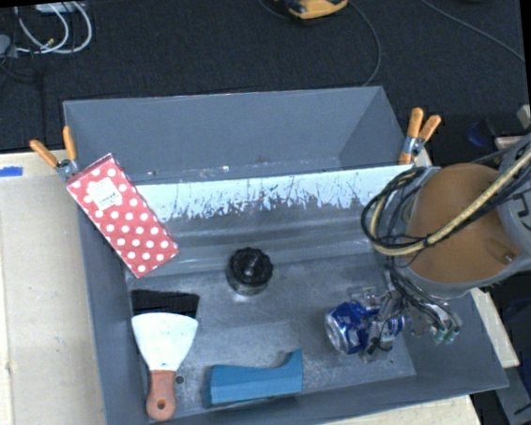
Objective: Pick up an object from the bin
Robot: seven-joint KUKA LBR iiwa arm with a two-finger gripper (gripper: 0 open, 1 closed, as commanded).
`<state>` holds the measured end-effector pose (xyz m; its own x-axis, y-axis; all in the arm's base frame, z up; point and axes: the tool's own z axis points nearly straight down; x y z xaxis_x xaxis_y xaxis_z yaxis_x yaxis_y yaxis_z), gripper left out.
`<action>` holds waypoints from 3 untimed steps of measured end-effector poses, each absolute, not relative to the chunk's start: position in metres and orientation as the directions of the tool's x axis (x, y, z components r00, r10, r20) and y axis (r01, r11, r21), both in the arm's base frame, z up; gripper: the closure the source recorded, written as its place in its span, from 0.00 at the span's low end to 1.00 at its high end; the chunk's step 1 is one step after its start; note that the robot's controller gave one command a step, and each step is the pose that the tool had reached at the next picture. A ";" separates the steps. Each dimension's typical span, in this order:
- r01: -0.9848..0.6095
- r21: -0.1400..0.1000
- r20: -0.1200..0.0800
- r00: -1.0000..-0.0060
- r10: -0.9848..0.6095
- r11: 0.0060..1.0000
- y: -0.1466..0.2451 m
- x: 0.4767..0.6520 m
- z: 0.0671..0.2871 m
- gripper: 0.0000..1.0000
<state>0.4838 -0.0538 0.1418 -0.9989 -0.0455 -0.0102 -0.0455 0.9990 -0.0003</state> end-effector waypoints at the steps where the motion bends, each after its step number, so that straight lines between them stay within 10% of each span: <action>1: -0.046 0.003 0.009 -0.999 -0.046 0.999 -0.054 0.478 0.114 1.00; 2: -0.085 0.001 -0.001 -0.996 -0.085 0.996 -0.056 0.481 0.169 1.00; 3: -0.092 -0.002 -0.015 -0.996 -0.092 0.996 -0.059 0.488 0.154 1.00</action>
Offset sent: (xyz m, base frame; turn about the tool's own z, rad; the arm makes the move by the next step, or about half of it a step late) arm -0.0008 -0.0038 0.0412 -0.0492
